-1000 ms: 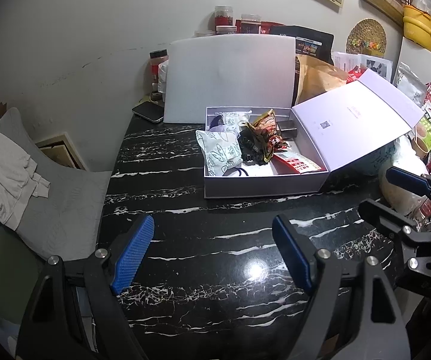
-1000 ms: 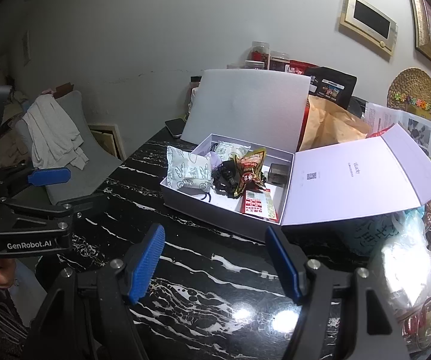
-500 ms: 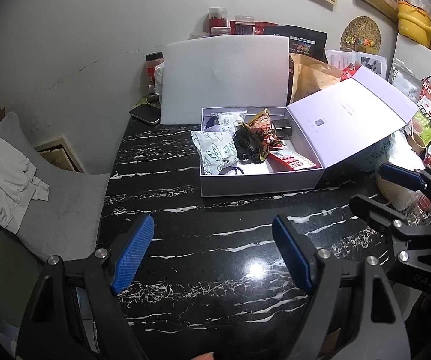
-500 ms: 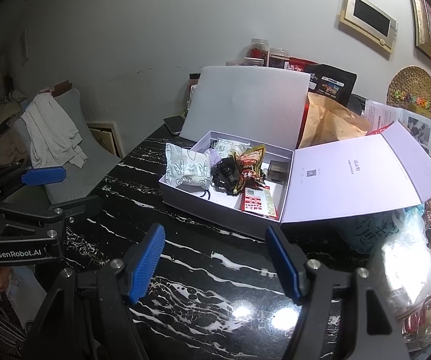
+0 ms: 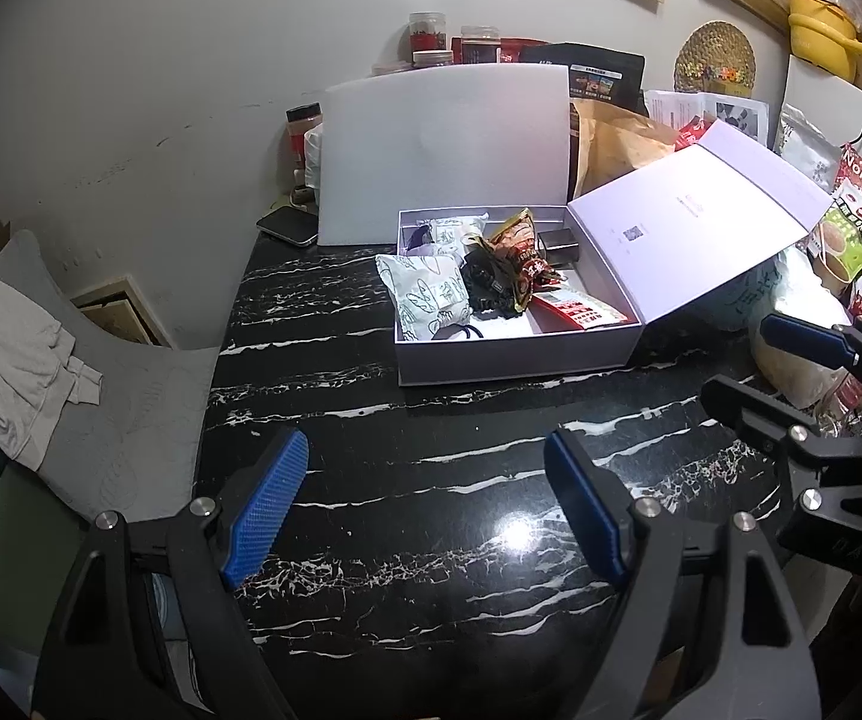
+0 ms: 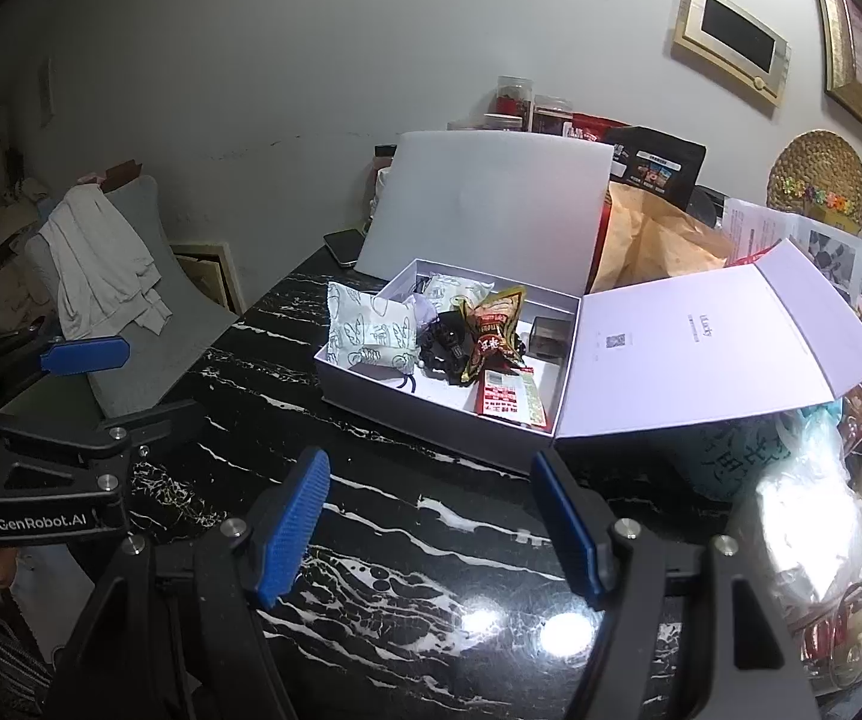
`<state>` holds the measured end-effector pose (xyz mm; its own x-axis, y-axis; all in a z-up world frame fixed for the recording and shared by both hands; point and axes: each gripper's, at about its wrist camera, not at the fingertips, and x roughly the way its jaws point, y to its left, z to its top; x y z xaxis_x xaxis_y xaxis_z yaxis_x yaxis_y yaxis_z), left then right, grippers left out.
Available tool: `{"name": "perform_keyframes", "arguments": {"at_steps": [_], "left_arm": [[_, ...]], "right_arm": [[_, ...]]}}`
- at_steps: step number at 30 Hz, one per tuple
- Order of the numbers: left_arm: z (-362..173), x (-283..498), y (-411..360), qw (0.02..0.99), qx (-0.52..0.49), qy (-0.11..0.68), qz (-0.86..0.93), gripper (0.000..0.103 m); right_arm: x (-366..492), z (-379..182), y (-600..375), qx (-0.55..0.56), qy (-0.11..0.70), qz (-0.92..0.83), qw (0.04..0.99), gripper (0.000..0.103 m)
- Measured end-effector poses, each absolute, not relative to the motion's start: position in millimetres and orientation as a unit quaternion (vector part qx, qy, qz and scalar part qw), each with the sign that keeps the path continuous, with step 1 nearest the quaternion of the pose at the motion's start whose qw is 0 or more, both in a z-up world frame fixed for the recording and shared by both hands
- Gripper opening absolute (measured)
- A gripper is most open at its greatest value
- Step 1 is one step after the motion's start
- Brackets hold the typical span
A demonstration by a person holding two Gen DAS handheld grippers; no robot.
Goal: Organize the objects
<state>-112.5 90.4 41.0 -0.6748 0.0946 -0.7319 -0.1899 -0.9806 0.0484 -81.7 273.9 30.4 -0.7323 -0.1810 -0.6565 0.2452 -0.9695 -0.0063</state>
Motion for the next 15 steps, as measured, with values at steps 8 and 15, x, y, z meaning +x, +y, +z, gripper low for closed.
{"name": "perform_keyframes", "arguments": {"at_steps": [8, 15], "left_arm": [[39.9, -104.6, 94.8, 0.080, -0.397, 0.065, 0.912, 0.080], [35.8, -98.4, 96.9, 0.080, -0.401, 0.061, 0.910, 0.080]], "right_arm": [[-77.5, 31.1, 278.7, 0.348, 0.040, -0.930, 0.109, 0.070], [-69.9, 30.6, 282.5, 0.346, 0.039, -0.932, 0.103, 0.070]]}}
